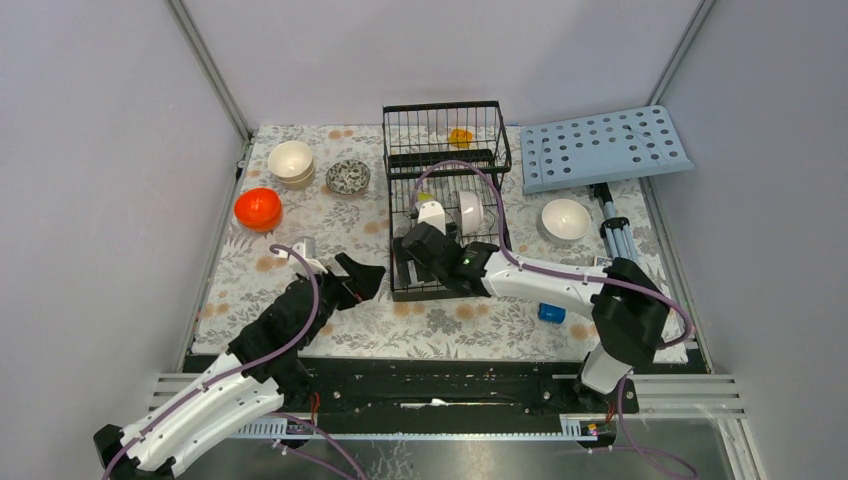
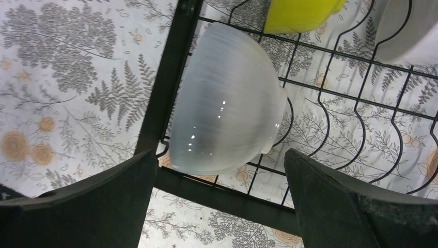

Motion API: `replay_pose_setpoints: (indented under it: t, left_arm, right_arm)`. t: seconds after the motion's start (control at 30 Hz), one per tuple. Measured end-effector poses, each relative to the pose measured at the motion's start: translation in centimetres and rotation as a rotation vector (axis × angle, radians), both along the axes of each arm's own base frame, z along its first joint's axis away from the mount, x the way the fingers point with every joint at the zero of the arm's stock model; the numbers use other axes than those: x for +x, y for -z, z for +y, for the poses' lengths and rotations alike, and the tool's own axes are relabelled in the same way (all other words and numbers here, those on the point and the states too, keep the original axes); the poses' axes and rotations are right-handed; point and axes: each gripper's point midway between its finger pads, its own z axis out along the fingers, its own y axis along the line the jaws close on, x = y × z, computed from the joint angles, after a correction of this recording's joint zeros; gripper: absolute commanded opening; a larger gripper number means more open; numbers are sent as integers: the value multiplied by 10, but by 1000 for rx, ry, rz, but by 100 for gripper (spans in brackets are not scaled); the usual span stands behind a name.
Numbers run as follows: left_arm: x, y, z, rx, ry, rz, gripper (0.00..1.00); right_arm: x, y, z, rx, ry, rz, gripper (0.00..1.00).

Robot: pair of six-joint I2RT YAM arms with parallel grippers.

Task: Unload the bowls from the dish rack
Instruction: Pick up the bowl from the dish rack.

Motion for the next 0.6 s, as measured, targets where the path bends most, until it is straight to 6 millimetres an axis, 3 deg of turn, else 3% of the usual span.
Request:
replay_pose_setpoints:
  t: [0.6]
  left_arm:
    - [-3, 2, 5, 5, -9, 4, 99]
  right_arm:
    - [7, 26, 0, -50, 48, 18, 100]
